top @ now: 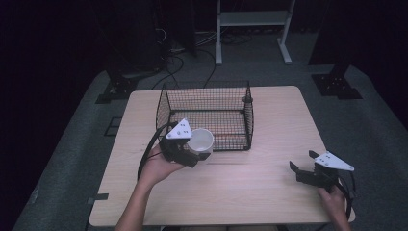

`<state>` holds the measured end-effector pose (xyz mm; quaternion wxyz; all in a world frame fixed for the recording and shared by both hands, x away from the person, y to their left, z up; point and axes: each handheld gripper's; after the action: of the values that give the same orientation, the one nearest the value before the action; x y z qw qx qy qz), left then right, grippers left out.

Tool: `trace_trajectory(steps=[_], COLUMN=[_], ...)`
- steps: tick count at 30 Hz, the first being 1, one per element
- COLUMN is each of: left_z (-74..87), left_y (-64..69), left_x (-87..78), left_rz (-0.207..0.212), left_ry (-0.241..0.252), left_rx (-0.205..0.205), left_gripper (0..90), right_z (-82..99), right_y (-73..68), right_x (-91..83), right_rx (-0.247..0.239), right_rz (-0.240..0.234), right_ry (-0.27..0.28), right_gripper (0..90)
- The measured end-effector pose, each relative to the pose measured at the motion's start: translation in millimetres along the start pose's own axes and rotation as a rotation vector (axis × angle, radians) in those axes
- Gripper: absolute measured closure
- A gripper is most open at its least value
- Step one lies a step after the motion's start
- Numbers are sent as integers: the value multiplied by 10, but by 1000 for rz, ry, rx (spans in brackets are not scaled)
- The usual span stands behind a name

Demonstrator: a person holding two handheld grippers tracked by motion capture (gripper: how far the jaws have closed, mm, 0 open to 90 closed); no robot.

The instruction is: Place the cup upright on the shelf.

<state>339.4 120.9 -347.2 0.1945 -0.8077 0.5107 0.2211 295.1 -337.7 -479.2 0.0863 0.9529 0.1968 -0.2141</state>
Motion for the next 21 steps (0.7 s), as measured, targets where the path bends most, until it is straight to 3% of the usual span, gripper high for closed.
trace_trajectory(steps=[21], left_z=[-225], left_y=[-214], left_x=[3], left_rz=[-1], left_ry=[-31], left_rx=[13], left_gripper=[207], right_z=[1], right_y=[5], right_x=[-2], right_rx=[4], right_rz=[-3], right_ry=[3], right_gripper=[131])
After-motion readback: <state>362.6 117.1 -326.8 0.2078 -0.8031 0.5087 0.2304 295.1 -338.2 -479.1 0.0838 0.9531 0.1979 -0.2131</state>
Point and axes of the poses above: each handheld gripper's, and its own axes: x roughly forward along the jaws, z roughly out of its underside, y roughly to its right
